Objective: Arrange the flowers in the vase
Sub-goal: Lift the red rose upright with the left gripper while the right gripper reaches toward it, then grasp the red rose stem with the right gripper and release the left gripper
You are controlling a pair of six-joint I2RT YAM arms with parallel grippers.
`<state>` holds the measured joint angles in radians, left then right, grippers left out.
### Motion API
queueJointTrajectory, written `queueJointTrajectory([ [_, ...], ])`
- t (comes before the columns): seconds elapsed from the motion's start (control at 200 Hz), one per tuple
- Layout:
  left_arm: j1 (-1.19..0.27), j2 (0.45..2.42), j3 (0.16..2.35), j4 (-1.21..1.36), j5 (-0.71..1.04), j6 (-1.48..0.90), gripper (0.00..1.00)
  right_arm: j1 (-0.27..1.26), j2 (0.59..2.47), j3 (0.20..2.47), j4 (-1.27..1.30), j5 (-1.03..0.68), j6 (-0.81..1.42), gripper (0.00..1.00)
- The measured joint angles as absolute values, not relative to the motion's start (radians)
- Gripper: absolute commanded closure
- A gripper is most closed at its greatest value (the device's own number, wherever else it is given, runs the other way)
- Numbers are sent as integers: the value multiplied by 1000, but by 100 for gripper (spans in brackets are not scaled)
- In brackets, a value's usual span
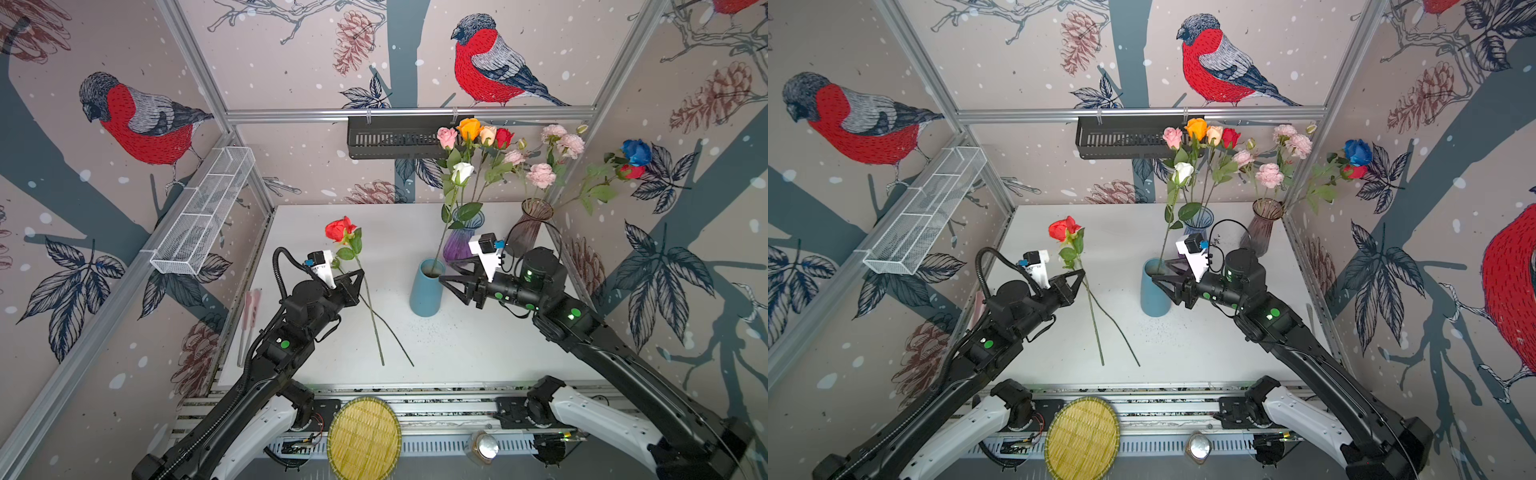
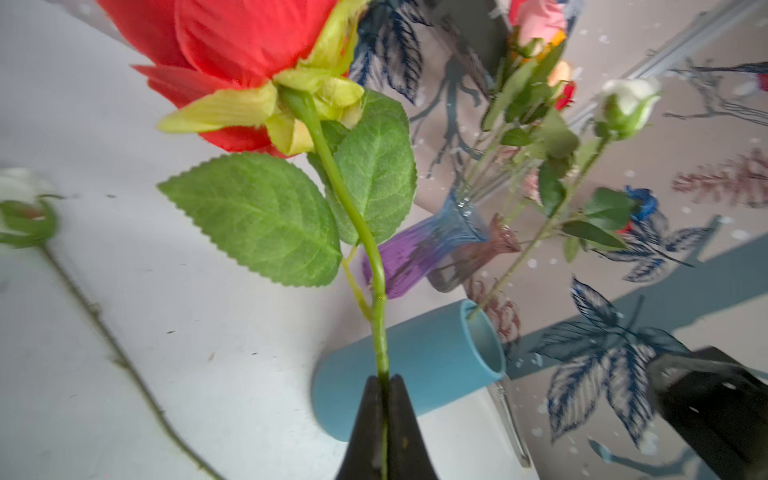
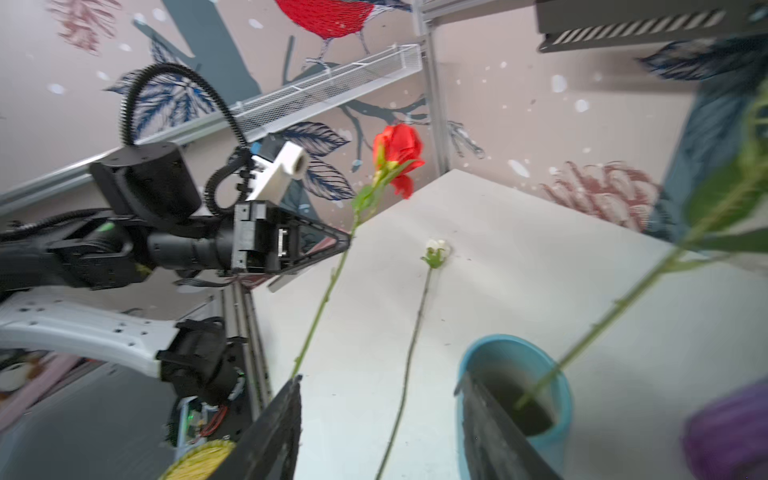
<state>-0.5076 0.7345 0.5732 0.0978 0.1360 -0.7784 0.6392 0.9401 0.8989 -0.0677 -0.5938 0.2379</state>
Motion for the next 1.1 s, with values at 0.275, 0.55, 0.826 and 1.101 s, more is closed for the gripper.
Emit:
queueJointTrajectory([
  [0.275, -558, 805, 556, 418, 351, -815, 100, 772, 1113, 965, 2, -776, 322, 46],
  [0.55, -619, 898, 538, 676, 496, -861, 100, 782, 1217, 1014, 35, -791, 390, 55],
  [0.826, -633, 920, 541, 767, 550, -864, 100, 783, 1246, 1030, 61, -814, 415, 93],
  [1.101, -634, 884, 537, 750, 546, -853, 59, 773, 1241, 1066, 33, -769, 408, 98],
])
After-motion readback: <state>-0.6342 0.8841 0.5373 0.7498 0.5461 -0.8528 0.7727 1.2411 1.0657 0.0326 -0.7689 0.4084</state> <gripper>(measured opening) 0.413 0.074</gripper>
